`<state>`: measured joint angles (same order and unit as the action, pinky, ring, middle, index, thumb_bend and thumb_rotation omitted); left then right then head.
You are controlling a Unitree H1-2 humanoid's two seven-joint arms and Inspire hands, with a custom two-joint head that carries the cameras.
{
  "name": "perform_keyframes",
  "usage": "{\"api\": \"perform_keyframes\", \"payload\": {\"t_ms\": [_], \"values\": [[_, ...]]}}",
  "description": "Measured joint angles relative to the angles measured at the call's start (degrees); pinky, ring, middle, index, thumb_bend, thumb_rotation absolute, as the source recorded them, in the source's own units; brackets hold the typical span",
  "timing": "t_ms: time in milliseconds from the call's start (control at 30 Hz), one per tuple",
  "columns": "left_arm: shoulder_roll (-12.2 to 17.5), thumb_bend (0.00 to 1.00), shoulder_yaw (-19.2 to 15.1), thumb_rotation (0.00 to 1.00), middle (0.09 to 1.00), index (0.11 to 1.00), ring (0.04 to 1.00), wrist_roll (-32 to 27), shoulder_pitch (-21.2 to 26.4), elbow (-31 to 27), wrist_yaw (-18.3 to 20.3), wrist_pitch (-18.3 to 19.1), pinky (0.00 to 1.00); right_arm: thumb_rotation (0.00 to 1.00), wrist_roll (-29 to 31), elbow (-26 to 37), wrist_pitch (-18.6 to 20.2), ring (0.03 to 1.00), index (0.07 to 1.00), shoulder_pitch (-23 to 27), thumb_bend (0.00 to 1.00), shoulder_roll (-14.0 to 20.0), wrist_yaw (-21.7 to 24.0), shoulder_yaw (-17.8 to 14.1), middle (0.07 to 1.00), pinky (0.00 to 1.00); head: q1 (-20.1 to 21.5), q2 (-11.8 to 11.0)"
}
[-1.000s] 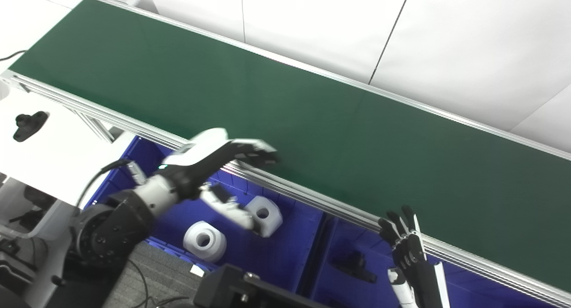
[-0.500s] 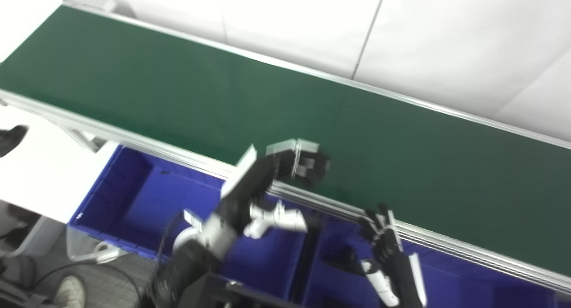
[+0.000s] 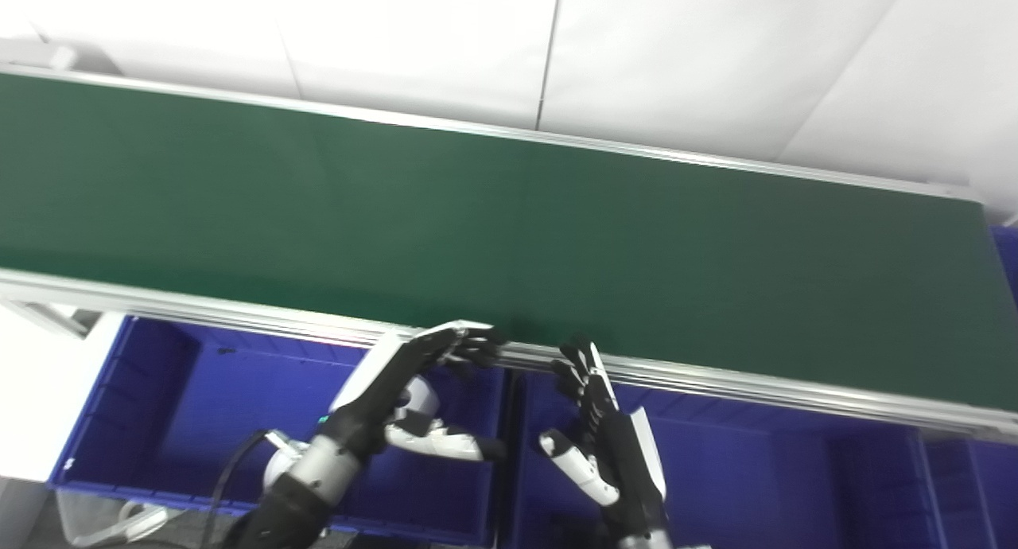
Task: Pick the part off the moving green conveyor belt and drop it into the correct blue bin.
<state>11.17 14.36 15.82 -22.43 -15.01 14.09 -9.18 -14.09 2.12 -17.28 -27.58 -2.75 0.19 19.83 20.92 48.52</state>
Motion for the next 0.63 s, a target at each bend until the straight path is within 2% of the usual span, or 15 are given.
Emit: {"api": "perform_keyframes", "payload": {"t_ms": [100, 433, 500, 533, 600, 633], "values": [[1.0, 0.78, 0.0, 0.44, 0.711, 0.746, 0.667, -0.5, 0.8, -0.1, 0.2, 0.6, 0.57, 0.7, 0.0, -0.2, 0.0, 0.909, 0.998, 0.1, 0.8, 0.0, -0.9, 0.0, 0.962, 0.91, 0.8, 0.1], [0.8, 0.78, 1.4, 0.42, 0.709, 0.747, 0.663, -0.5, 1.1, -2.3, 1.1, 1.7, 0.57, 0.71, 0.2, -0.3, 0.0, 0.909, 1.0, 0.2, 0.8, 0.0, -1.2, 0.0, 0.961, 0.9, 1.4, 0.7], [0.8, 0.78, 1.4, 0.42, 0.71, 0.748, 0.663, -0.5, 1.1, -2.3, 1.1, 2.1, 0.57, 0.71, 0.1, -0.3, 0.0, 0.904, 1.0, 0.2, 0.81, 0.0, -1.2, 0.0, 0.959, 0.9, 2.9, 1.1], [0.8, 0.78, 1.4, 0.43, 0.71, 0.751, 0.663, -0.5, 1.1, -2.3, 1.1, 2.2, 0.57, 0.71, -0.1, -0.3, 0.0, 0.905, 1.0, 0.2, 0.81, 0.0, -1.2, 0.1, 0.961, 0.9, 5.7, 1.8], [1.0, 0.78, 1.2, 0.44, 0.71, 0.754, 0.666, -1.5, 1.1, -2.6, 1.2, 2.4, 0.57, 0.71, -0.4, -0.3, 0.0, 0.908, 1.0, 0.3, 0.8, 0.0, -1.2, 0.1, 0.963, 0.91, 6.3, 1.8], [1.2, 0.78, 1.1, 0.45, 0.71, 0.756, 0.668, -2.1, 1.2, -2.7, 1.3, 2.5, 0.57, 0.71, -0.5, -0.3, 0.0, 0.908, 1.0, 0.3, 0.8, 0.0, -1.2, 0.1, 0.962, 0.9, 8.6, 2.2]]}}
